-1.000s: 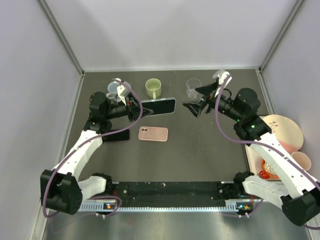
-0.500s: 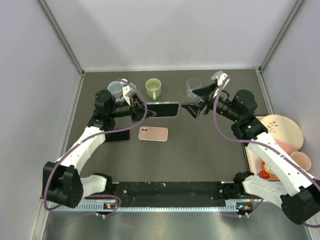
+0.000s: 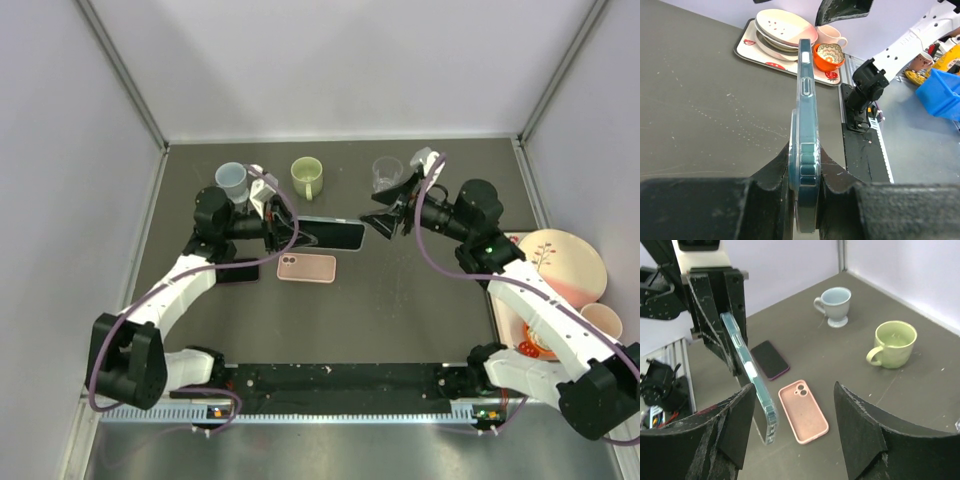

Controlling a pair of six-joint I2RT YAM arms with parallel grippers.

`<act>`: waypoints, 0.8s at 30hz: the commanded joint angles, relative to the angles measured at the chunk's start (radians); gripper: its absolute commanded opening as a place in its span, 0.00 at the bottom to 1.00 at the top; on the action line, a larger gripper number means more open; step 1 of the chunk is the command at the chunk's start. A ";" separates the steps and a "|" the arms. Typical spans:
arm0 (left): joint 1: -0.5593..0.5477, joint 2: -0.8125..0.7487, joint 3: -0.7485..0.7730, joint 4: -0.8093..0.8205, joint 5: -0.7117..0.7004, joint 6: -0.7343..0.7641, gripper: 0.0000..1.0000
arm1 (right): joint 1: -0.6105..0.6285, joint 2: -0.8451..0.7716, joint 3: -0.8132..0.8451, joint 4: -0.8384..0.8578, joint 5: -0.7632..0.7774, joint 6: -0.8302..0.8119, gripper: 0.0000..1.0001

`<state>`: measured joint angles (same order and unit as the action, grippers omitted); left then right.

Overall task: Take the phone out of the phone case
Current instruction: Remove the phone case from the phone.

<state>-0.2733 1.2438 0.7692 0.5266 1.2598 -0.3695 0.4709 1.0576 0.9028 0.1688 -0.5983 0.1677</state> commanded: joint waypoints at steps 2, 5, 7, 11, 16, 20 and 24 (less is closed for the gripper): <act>-0.017 -0.043 -0.018 0.135 -0.028 -0.011 0.00 | -0.006 -0.010 -0.010 0.070 -0.103 0.006 0.61; -0.017 -0.044 -0.027 0.142 -0.033 -0.008 0.00 | -0.006 -0.013 -0.019 0.075 -0.124 0.000 0.55; -0.017 -0.052 -0.030 0.141 -0.037 0.000 0.00 | -0.008 -0.011 -0.019 0.078 -0.142 0.001 0.52; -0.018 -0.102 -0.024 0.038 -0.066 0.105 0.00 | -0.008 -0.007 -0.021 0.078 -0.153 0.003 0.50; -0.017 -0.139 -0.024 -0.002 -0.069 0.153 0.00 | -0.006 -0.007 -0.030 0.083 -0.184 -0.023 0.50; -0.017 -0.144 -0.025 -0.017 -0.065 0.173 0.00 | -0.008 -0.010 -0.025 0.071 -0.176 -0.034 0.49; -0.017 -0.147 -0.025 -0.046 -0.069 0.202 0.00 | -0.008 -0.015 -0.025 0.069 -0.172 -0.033 0.41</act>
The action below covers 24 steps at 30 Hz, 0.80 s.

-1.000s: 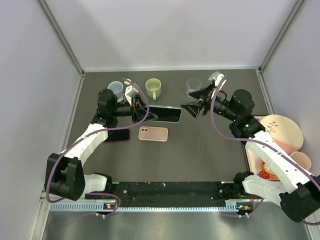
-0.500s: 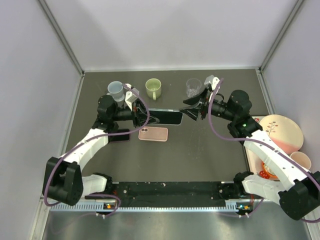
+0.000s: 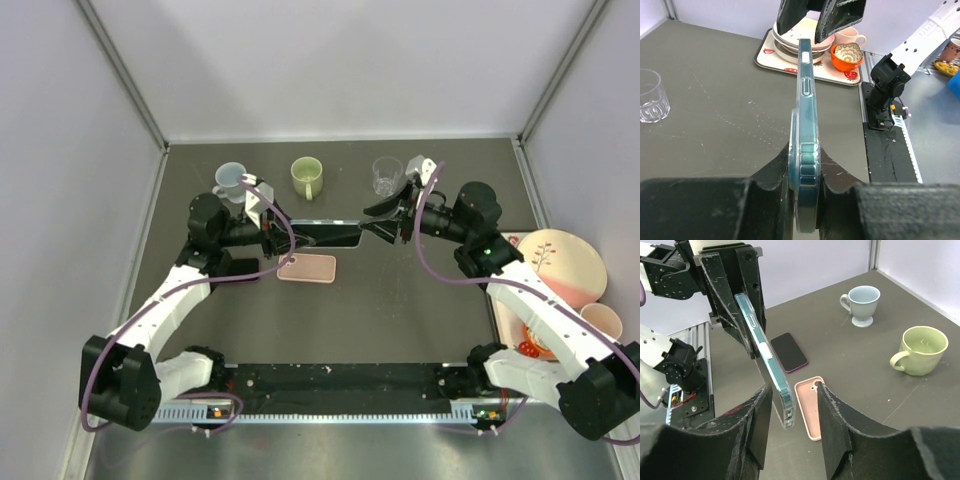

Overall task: Take the phone out of the phone case
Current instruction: Remove the phone case from the phone.

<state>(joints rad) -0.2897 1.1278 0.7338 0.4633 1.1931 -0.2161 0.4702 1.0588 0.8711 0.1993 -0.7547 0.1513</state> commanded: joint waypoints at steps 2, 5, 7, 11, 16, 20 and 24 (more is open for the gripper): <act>0.000 -0.031 0.009 0.017 -0.004 0.050 0.00 | -0.007 -0.016 0.006 0.038 -0.020 -0.015 0.38; 0.000 -0.034 0.009 0.011 -0.007 0.057 0.00 | -0.007 -0.016 0.003 0.040 -0.034 -0.018 0.32; 0.000 -0.036 0.007 0.009 -0.004 0.060 0.00 | -0.008 -0.016 0.003 0.038 -0.052 -0.018 0.31; 0.000 -0.034 0.004 0.009 -0.006 0.061 0.00 | -0.007 -0.017 0.005 0.034 -0.077 -0.022 0.30; 0.000 -0.031 0.003 0.009 -0.004 0.061 0.00 | -0.008 -0.019 0.006 0.019 -0.066 -0.044 0.36; 0.000 -0.033 0.003 0.009 -0.004 0.061 0.00 | -0.005 -0.019 0.006 0.014 -0.044 -0.059 0.41; 0.000 -0.031 0.001 0.009 -0.004 0.064 0.00 | -0.008 -0.022 0.005 0.011 -0.025 -0.067 0.43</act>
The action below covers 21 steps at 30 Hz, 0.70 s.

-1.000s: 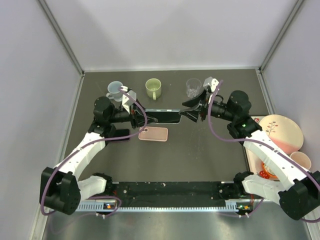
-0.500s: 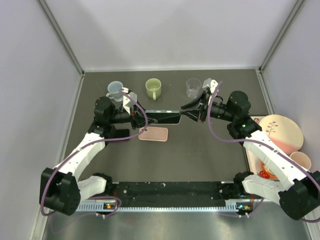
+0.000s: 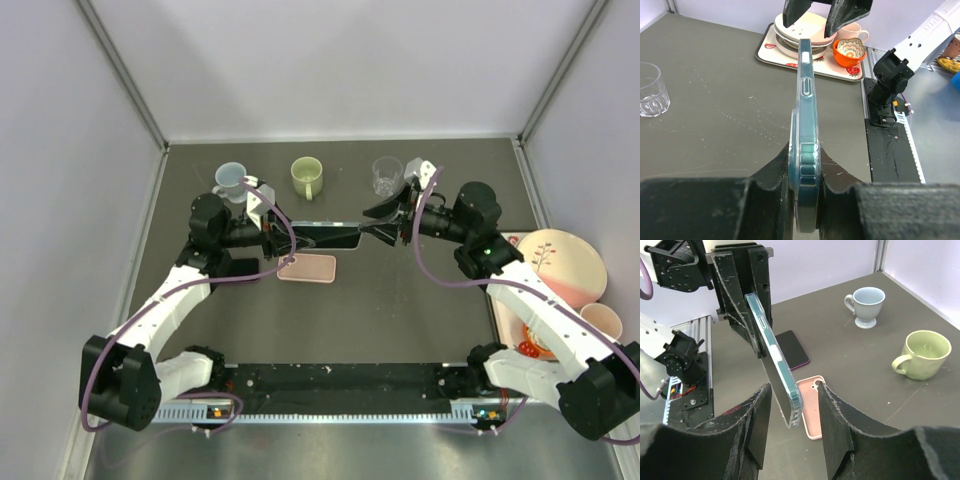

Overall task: Take the phone out of the phone case
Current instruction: Remove the phone case from the phone.

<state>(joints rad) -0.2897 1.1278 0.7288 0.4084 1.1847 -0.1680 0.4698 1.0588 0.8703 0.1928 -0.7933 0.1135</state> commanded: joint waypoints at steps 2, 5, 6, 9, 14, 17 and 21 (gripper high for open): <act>0.000 -0.030 0.006 0.063 0.003 0.018 0.00 | -0.007 -0.023 0.006 0.010 0.020 -0.043 0.46; 0.000 -0.030 0.006 0.060 0.003 0.018 0.00 | -0.007 -0.025 0.007 0.004 0.025 -0.055 0.47; 0.000 -0.030 0.006 0.061 0.004 0.019 0.00 | -0.007 -0.023 0.009 -0.004 0.025 -0.057 0.47; 0.000 -0.031 0.004 0.060 0.006 0.019 0.00 | -0.007 -0.025 0.009 -0.015 0.012 -0.069 0.46; 0.000 -0.034 0.001 0.067 0.009 0.022 0.00 | -0.007 -0.017 0.009 -0.019 0.000 -0.080 0.46; 0.000 -0.034 -0.002 0.072 0.012 0.021 0.00 | -0.005 -0.014 0.012 -0.024 0.008 -0.080 0.45; 0.000 -0.036 -0.002 0.075 0.013 0.019 0.00 | -0.007 -0.011 0.013 -0.027 0.022 -0.078 0.39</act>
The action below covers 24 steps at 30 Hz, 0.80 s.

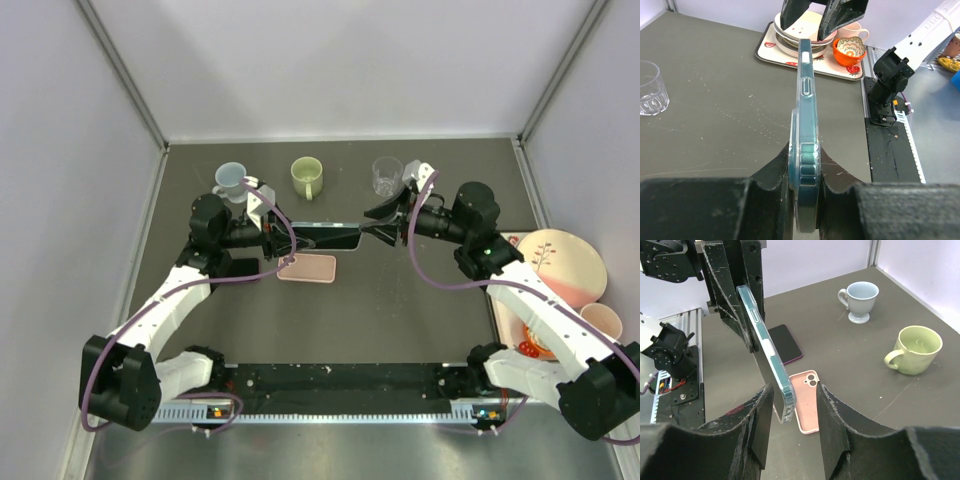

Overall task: Take the phone out of the phone case
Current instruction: Remove the phone case from the phone.

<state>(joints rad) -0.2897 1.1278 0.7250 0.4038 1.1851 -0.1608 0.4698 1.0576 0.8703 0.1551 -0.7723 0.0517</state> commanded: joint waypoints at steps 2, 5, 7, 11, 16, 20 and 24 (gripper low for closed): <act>0.000 -0.036 0.001 0.079 0.015 0.012 0.00 | -0.007 -0.005 0.013 0.008 0.002 -0.021 0.38; 0.000 -0.036 0.001 0.081 0.016 0.010 0.00 | -0.005 -0.001 0.015 0.006 0.004 -0.019 0.36; 0.000 -0.034 0.001 0.084 0.019 0.009 0.00 | -0.007 0.005 0.016 0.006 0.013 -0.023 0.35; 0.000 -0.034 -0.001 0.086 0.022 0.007 0.00 | -0.007 0.012 0.019 0.000 0.044 -0.032 0.35; 0.000 -0.037 -0.001 0.087 0.022 0.006 0.00 | -0.007 0.018 0.021 0.000 0.088 -0.039 0.34; 0.000 -0.037 -0.001 0.087 0.025 0.004 0.00 | -0.007 0.018 0.019 0.001 0.122 -0.047 0.34; 0.000 -0.039 -0.002 0.090 0.027 0.003 0.00 | -0.008 0.016 0.015 0.015 0.166 -0.047 0.35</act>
<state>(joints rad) -0.2890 1.1263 0.7155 0.4042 1.1809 -0.1612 0.4698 1.0721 0.8703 0.1406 -0.6682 0.0257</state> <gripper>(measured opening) 0.205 0.347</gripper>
